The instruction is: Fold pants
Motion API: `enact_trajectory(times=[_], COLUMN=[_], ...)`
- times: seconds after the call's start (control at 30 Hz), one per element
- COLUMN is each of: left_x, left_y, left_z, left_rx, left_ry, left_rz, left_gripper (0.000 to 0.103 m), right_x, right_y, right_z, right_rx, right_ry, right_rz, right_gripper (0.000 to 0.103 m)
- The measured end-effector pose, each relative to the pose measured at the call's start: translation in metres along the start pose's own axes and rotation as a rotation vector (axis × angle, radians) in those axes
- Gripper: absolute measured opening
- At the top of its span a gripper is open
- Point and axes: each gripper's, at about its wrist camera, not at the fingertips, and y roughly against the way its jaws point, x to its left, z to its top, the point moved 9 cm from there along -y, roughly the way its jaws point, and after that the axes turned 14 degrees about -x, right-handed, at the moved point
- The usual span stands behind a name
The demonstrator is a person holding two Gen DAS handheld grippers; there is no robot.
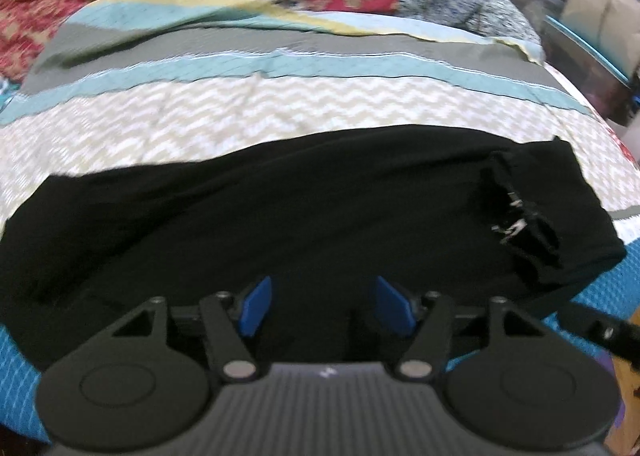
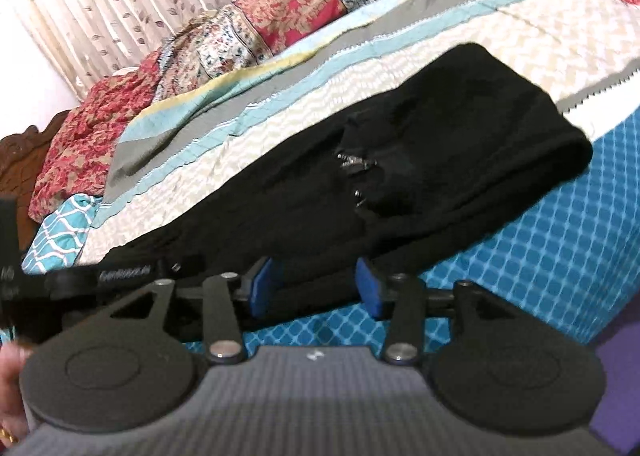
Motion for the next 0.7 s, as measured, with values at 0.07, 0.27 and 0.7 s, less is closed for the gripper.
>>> enact_trajectory(times=[0.07,0.27,0.7], left_x=[0.013,0.048,0.091], left_y=[0.002,0.005,0.060], left_z=[-0.005,-0.017,-0.028], left_rx=[-0.001,-0.021,-0.145], left_ry=[0.003,0.044,0.127], left_rz=[0.024,0.051,-0.137], left_gripper=[0.063,0.066,0.077], right_x=[0.000,0.001,0.033], right_y=[-0.001,-0.005,-0.024], right_z=[-0.002,-0.013,-0.033], right_rx=[0.006,0.048,0.114], right_ry=[-0.006,-0.027,0.071], right_rz=[-0.031,-0.079,-0.111], right_gripper=[0.050,0.050,0.052])
